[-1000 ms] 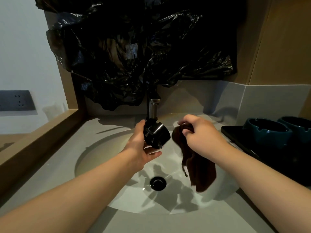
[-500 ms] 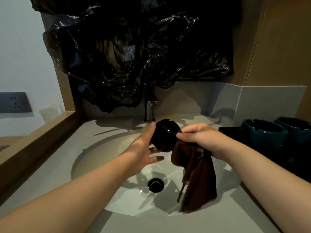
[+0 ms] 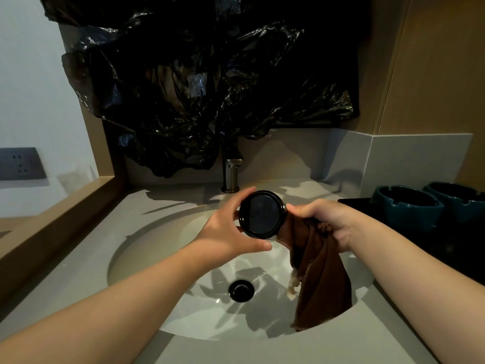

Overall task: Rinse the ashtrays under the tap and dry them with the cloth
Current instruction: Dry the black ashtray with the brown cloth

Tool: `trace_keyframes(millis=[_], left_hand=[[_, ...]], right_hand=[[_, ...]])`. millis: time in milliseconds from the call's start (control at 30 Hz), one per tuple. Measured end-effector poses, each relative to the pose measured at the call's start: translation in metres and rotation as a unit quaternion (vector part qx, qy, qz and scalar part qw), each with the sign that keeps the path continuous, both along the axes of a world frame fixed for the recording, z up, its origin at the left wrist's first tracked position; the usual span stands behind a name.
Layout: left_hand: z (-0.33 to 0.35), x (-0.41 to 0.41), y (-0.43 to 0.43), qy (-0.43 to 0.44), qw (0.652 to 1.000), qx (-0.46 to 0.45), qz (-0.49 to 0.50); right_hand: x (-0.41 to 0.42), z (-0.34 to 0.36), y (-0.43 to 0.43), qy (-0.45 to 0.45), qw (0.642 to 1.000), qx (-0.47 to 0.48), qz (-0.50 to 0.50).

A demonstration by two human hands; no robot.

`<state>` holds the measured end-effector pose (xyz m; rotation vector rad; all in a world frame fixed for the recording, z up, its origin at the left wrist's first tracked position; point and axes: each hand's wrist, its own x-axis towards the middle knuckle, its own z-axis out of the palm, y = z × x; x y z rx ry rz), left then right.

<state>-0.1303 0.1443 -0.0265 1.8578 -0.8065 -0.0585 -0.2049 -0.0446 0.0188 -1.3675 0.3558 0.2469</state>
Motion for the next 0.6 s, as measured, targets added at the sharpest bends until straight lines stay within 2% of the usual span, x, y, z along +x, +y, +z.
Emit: trace_keyframes(millis=[200, 267, 333, 400, 467, 533, 600], left_hand=[[0.001, -0.005, 0.000, -0.069, 0.996, 0.048, 0.036], [0.004, -0.008, 0.001, -0.090, 0.993, 0.060, 0.045], [0.006, -0.010, 0.002, -0.099, 0.992, 0.070, 0.046], [0.006, -0.011, 0.003, -0.107, 0.990, 0.078, 0.049], [0.006, -0.011, 0.003, -0.113, 0.988, 0.087, 0.057], [0.006, -0.013, -0.001, -0.113, 0.986, 0.106, 0.068], [0.005, -0.013, -0.005, -0.109, 0.983, 0.123, 0.084]], right_hand=[[0.004, -0.005, -0.004, 0.009, 1.000, -0.019, 0.011], [0.001, 0.001, -0.002, 0.029, 0.997, -0.064, 0.005], [0.002, 0.007, -0.004, 0.027, 0.987, -0.143, -0.071], [0.007, 0.015, -0.005, -0.016, 0.962, -0.205, -0.181], [0.012, 0.023, -0.001, -0.088, 0.935, -0.242, -0.243], [0.006, 0.023, 0.012, -0.213, 0.883, -0.353, -0.224], [-0.004, 0.014, 0.034, -0.325, 0.803, -0.476, -0.153]])
